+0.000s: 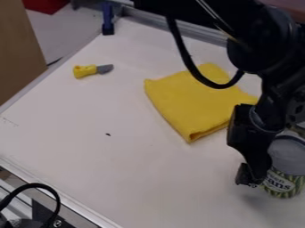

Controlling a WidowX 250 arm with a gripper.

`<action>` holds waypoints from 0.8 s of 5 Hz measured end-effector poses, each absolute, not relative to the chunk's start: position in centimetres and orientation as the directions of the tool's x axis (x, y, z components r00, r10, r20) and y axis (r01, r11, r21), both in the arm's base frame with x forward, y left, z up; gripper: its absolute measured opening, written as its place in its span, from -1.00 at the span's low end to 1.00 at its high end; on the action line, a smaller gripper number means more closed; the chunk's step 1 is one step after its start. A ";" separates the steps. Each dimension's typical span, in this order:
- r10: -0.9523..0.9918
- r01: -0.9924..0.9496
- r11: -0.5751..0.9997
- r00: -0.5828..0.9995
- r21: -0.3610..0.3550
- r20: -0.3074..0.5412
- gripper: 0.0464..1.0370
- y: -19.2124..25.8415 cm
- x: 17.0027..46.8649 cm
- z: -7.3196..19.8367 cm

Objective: Move the can from the middle of the table to the middle right of the table

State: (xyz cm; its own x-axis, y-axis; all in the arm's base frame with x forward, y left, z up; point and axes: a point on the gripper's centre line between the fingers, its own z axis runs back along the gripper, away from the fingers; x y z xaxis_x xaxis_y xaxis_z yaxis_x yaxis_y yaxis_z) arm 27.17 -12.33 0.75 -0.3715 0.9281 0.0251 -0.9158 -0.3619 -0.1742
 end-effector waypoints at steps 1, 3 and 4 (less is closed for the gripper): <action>0.938 -0.918 -0.336 -0.347 -0.210 0.017 0.92 -9.5 26.7 1.7; 0.973 -0.944 -0.026 -0.100 -0.328 0.210 0.92 -4.2 27.1 3.8; 0.942 -0.949 0.257 0.203 -0.183 0.268 0.92 -1.2 28.4 4.2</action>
